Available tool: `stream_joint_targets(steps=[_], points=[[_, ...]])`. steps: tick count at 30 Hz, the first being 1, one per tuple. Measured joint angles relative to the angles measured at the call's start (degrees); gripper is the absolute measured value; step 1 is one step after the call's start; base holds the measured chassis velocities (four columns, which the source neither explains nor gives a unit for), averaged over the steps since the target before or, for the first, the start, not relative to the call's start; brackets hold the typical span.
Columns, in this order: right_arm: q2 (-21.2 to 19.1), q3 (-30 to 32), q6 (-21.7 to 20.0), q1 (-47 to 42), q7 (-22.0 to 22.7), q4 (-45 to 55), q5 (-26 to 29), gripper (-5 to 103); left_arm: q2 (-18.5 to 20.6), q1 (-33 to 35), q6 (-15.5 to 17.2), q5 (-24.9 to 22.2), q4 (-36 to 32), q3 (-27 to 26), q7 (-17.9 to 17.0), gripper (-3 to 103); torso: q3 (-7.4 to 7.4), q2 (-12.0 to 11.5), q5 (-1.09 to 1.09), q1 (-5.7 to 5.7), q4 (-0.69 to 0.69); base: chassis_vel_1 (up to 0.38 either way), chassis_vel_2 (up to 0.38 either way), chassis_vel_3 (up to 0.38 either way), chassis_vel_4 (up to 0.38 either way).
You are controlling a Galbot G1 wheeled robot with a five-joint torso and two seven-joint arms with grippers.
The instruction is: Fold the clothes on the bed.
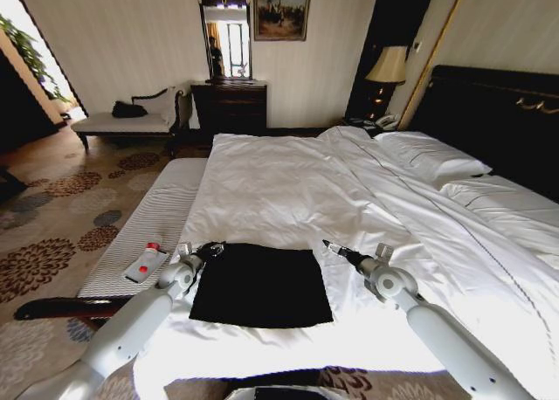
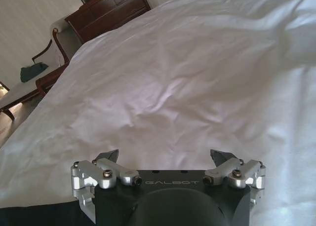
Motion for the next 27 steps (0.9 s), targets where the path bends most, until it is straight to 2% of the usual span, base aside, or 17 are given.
stream_joint_targets(steps=[1, 2, 3, 5, 7, 9, 11, 20, 27], points=[[0.8, -0.1, -0.5, 0.2, 0.4, -0.3, 1.9, 100, 0.3, 0.1, 0.0, 0.0, -0.2, 0.0, 0.0, 39, 0.00, 0.0, 0.00, 0.00, -0.01, 0.000, 0.000, 0.000, 0.000], [1.2, 0.0, -1.0, 0.4, 0.8, -0.4, 3.0, 100, 0.3, 0.1, 0.0, 0.0, -0.3, 0.0, 0.0, 33, 0.00, 0.0, 0.00, 0.00, 0.00, 0.000, 0.000, 0.000, 0.000], [1.2, 0.0, -1.0, 0.4, 0.8, -0.4, 3.0, 100, 0.3, 0.1, 0.0, 0.0, -0.3, 0.0, 0.0, 33, 0.00, 0.0, 0.00, 0.00, 0.00, 0.000, 0.000, 0.000, 0.000], [2.9, 0.4, -3.4, 1.2, 2.6, -1.0, 7.1, 100, 0.5, 0.6, 0.0, 0.0, -0.7, 0.0, -0.1, 23, 0.00, 0.0, 0.00, 0.00, 0.01, 0.000, 0.000, 0.000, 0.000], [3.8, 0.2, -4.3, 1.6, 2.7, -1.7, 7.9, 100, 0.8, 0.9, 0.0, 0.0, -1.1, 0.0, -0.2, 11, 0.00, 0.0, -0.01, 0.00, 0.01, 0.000, 0.000, 0.000, 0.000], [4.0, 0.0, -4.5, 1.7, 2.7, -1.8, 7.9, 100, 0.9, 1.0, -0.1, 0.0, -1.2, 0.0, -0.2, 11, 0.00, 0.0, -0.01, 0.00, 0.00, 0.000, 0.000, 0.000, 0.000], [4.5, -1.2, -4.8, 2.3, 1.9, -2.4, 7.2, 100, 1.1, 1.1, -0.2, 0.0, -1.6, 0.0, -0.4, 3, 0.00, 0.0, -0.01, 0.00, -0.01, 0.000, 0.000, 0.000, 0.000], [6.7, -5.3, -5.2, 5.0, 0.9, -5.4, 5.6, 100, 1.4, 0.7, -0.2, -0.5, -2.9, 0.3, -1.6, 2, 0.00, 0.0, 0.00, 0.00, 0.00, 0.000, 0.000, 0.000, 0.000], [7.7, -6.2, -5.4, 5.7, 0.7, -6.4, 5.5, 100, 1.5, 0.6, -0.2, -0.4, -3.2, 0.7, -2.0, 2, 0.00, 0.0, -0.01, 0.00, 0.00, 0.000, 0.000, 0.000, 0.000]])
